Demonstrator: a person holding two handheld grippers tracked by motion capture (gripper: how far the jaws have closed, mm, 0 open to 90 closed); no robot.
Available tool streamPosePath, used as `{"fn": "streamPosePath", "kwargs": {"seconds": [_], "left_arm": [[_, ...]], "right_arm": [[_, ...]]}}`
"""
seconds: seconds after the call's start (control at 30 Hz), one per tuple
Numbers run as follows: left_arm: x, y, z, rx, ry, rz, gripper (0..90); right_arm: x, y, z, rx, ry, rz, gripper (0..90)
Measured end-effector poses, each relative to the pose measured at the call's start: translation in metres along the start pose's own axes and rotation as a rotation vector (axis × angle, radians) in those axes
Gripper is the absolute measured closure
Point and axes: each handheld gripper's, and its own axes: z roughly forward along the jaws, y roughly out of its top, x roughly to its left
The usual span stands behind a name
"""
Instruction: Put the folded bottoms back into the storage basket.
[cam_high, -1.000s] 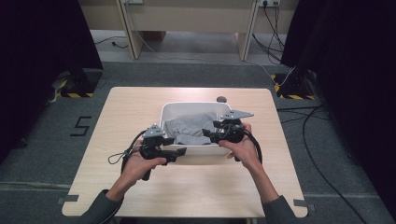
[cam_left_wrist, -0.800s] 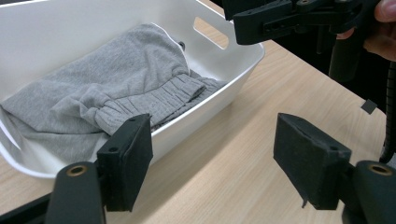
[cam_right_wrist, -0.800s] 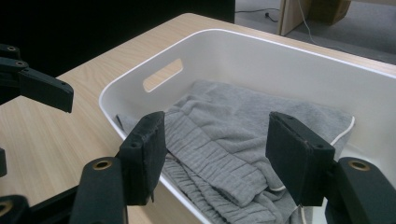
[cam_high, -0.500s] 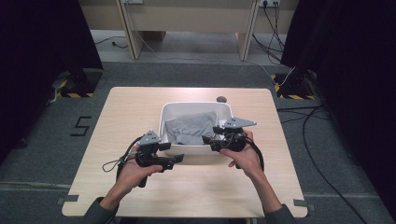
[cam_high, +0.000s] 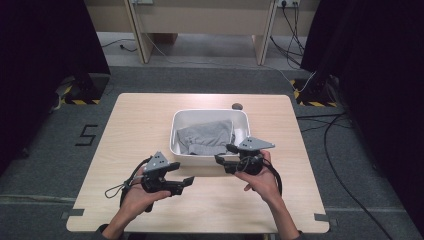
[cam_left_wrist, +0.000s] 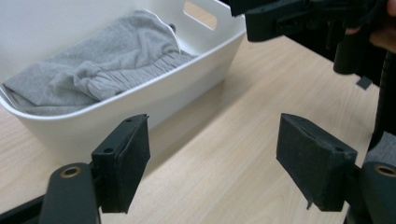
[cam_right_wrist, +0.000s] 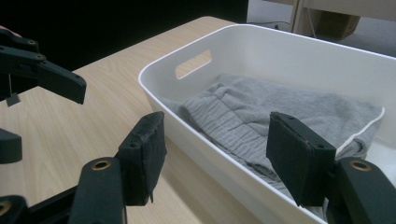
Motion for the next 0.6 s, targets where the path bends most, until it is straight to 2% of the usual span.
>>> {"fn": "streamPosePath", "kwargs": {"seconds": [0.07, 0.2, 0.43, 0.6], "left_arm": [[-0.002, -0.001, 0.0, -0.001, 0.01, 0.016, 25.3], [-0.004, -0.006, 0.001, 0.009, 0.005, 0.019, 25.3], [0.0, -0.017, -0.001, 0.016, 0.009, 0.006, 25.7], [0.003, -0.027, -0.003, 0.022, -0.001, -0.012, 25.7]], "right_arm": [[0.002, -0.002, -0.001, -0.001, 0.005, 0.016, 38.4], [0.004, -0.008, -0.002, 0.002, 0.013, 0.013, 38.4], [0.01, -0.01, -0.011, -0.016, 0.011, -0.009, 38.2], [0.017, -0.016, -0.013, -0.015, 0.032, -0.016, 37.7]]}}
